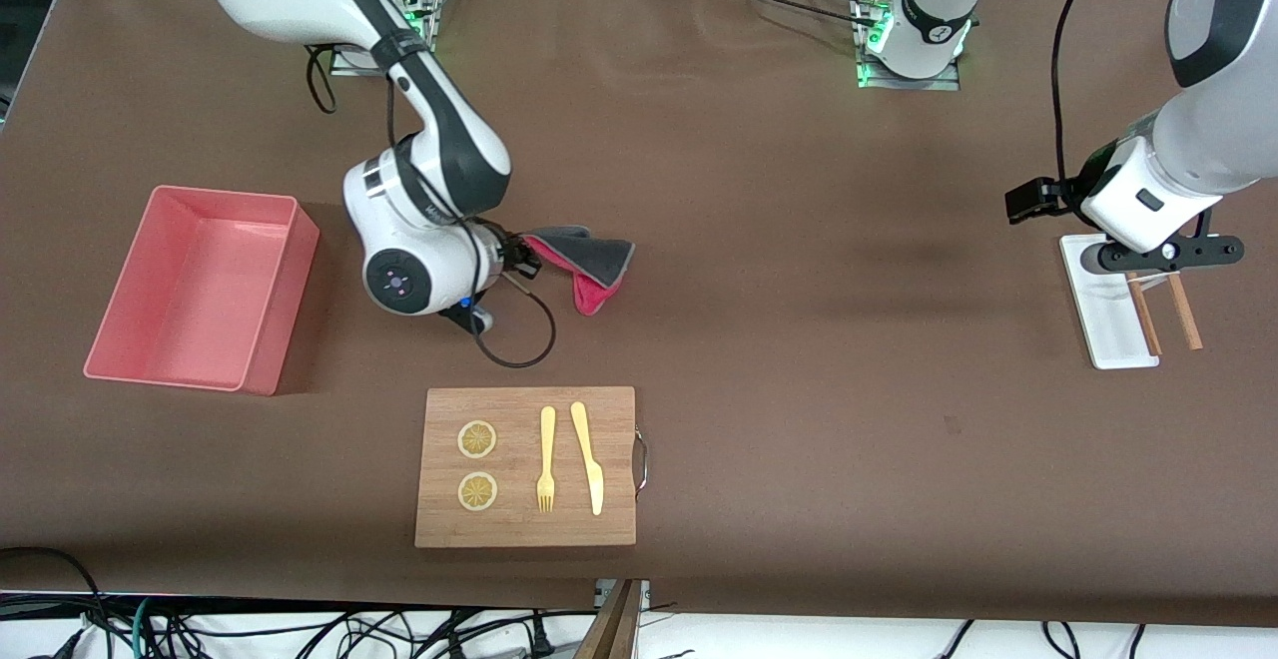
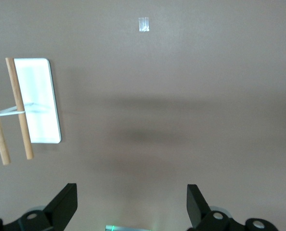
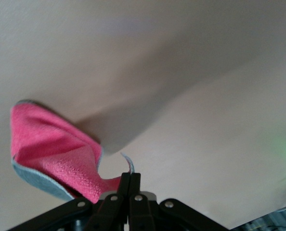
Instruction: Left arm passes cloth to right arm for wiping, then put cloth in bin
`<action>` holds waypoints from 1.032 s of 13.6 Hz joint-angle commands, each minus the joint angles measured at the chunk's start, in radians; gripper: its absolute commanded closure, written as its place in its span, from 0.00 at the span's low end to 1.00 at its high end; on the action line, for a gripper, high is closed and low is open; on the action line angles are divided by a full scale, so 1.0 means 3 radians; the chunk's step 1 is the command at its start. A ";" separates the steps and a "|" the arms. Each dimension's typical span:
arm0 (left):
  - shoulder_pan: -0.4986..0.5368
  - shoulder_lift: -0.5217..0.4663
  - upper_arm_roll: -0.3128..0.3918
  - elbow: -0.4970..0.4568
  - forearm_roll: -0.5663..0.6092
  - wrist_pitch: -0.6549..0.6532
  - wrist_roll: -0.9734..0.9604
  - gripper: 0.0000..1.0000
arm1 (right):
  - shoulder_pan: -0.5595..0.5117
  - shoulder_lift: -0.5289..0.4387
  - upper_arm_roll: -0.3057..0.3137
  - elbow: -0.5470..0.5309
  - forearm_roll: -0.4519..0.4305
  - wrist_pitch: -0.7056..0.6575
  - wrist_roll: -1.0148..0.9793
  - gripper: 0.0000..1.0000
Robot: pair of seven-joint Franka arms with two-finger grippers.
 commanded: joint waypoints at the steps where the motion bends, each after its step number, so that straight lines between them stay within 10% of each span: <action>1: 0.0079 -0.0113 -0.0006 -0.0232 0.0092 0.0215 0.0192 0.00 | -0.0029 -0.0137 -0.0226 -0.0059 -0.0123 -0.0259 -0.0465 1.00; 8: 0.0248 -0.0123 -0.0006 -0.0186 -0.0026 0.0645 0.0428 0.00 | -0.0054 -0.0173 -0.0870 -0.0054 -0.0420 -0.0552 -0.1728 1.00; 14: 0.0248 -0.0128 -0.0017 -0.0135 -0.0026 0.0635 0.0449 0.00 | -0.0085 -0.0193 -0.1004 -0.0039 -0.1007 -0.0516 -0.2348 1.00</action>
